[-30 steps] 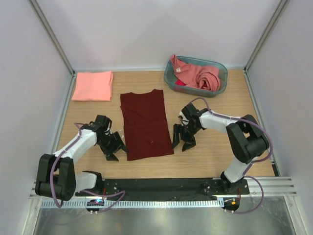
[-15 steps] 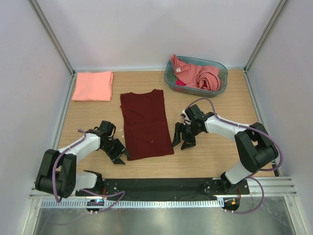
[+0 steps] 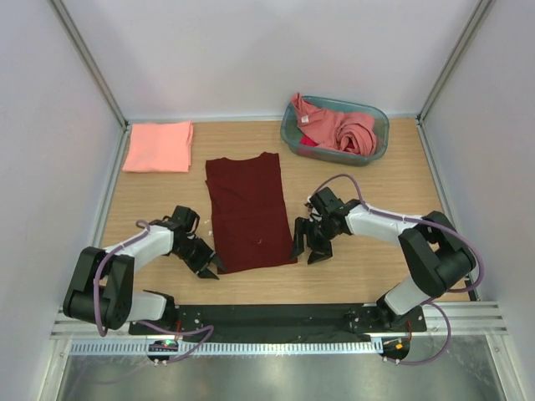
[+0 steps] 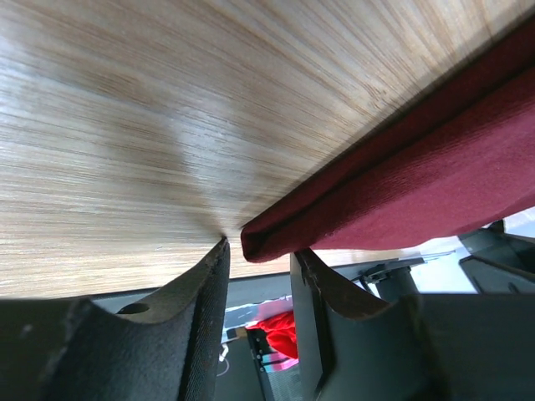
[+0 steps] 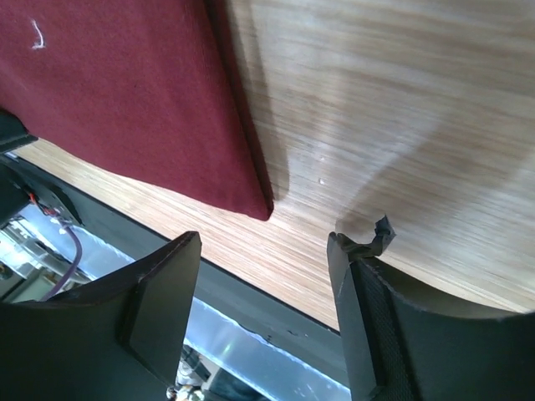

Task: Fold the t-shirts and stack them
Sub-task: Fold the tshirt

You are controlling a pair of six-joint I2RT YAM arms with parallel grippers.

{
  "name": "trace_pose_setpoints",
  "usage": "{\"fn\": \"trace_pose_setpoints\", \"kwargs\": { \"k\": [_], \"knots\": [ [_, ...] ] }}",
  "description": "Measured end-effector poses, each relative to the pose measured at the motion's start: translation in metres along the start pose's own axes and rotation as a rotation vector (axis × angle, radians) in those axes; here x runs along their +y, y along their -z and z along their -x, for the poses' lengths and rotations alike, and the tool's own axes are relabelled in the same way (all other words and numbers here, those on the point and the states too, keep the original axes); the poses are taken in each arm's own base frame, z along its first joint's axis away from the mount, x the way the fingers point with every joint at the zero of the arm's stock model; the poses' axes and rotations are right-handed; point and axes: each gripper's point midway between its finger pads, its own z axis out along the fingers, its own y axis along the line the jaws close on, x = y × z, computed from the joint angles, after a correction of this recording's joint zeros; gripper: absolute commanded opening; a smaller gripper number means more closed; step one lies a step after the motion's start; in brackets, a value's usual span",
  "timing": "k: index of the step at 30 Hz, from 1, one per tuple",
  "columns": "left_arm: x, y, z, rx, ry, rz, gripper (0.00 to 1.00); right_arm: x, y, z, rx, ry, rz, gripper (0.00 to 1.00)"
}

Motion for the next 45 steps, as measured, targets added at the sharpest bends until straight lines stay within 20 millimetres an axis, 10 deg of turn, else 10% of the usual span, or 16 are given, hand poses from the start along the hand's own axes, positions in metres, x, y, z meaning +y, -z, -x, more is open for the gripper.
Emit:
{"fn": "trace_pose_setpoints", "kwargs": {
  "k": [42,45],
  "knots": [
    [0.0,-0.002,0.003,0.031,-0.04,0.054,0.25,0.009,-0.016,0.001,-0.047,-0.307,0.062,0.57],
    [-0.002,-0.002,0.004,0.032,-0.046,0.053,0.42,0.009,-0.016,0.001,-0.045,-0.312,0.061,0.57]
  ]
}}
